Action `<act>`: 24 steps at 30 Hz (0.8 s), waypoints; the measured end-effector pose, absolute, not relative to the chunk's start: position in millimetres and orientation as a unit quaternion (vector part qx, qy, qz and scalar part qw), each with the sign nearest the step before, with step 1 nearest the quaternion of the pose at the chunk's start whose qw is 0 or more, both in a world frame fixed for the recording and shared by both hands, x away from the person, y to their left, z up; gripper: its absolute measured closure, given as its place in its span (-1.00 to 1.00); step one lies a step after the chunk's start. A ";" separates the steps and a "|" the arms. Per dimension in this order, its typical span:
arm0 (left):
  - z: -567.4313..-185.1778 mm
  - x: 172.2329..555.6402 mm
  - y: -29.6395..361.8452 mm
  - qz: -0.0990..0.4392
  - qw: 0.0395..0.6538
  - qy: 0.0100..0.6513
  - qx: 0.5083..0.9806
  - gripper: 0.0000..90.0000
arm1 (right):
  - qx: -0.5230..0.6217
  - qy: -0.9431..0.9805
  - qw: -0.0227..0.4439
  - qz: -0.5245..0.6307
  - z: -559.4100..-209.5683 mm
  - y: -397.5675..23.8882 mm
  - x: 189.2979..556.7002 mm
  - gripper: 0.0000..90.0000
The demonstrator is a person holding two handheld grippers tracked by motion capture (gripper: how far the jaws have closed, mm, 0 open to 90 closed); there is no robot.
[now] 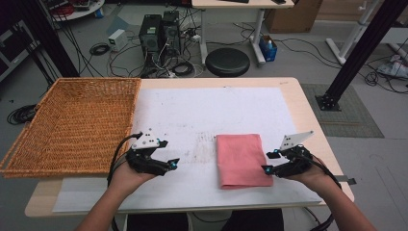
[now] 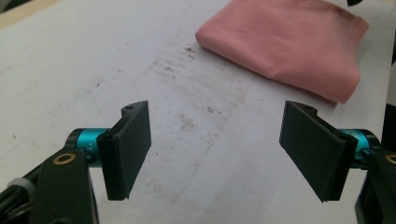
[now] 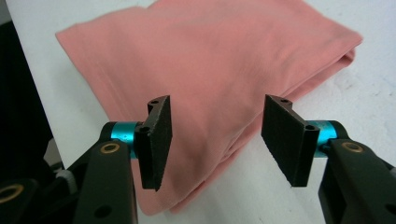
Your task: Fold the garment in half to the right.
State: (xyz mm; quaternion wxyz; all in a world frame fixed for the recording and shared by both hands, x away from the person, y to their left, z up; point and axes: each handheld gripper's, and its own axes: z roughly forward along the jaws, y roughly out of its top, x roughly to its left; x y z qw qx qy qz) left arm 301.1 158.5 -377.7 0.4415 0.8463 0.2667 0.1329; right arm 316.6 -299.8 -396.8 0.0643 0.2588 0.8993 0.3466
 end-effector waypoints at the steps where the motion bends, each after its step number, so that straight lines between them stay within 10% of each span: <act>1: -377.1 300.6 158.4 0.134 0.438 0.266 0.848 -0.44 | 0.256 0.900 0.065 0.347 -396.6 -299.5 317.1 -0.05; 24: -383.7 299.9 144.5 0.121 0.454 0.259 0.844 -0.49 | 0.288 0.872 0.109 0.381 -371.3 -320.0 324.7 -0.54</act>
